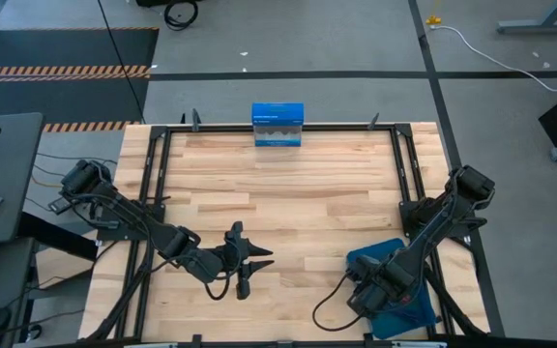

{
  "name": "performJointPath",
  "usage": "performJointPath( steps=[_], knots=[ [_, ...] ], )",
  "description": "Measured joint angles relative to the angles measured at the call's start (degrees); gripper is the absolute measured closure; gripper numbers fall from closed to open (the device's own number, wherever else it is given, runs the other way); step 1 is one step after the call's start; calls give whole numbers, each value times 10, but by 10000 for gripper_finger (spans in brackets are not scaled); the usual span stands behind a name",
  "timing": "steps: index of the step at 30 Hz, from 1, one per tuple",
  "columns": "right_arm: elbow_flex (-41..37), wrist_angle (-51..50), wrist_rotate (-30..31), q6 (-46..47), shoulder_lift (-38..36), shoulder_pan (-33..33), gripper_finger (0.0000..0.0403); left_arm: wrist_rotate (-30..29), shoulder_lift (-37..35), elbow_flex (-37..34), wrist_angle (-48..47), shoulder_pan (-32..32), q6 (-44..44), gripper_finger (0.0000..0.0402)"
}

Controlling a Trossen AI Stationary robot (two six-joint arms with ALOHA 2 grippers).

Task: Pick and place USB-C Cables
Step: Move the blue bin to the center of the table

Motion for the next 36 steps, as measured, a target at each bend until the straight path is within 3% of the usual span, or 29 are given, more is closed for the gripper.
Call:
performJointPath(
  steps=[18,24,36],
  knots=[
    [9,14,-25,-28,1,0,203,0,0,0,0,0,-1,296],
    [40,13,12,-40,1,0,192,0,0,0,0,1,-1,296],
    [21,17,20,-34,1,0,190,0,0,0,0,1,-1,296]
  ],
)
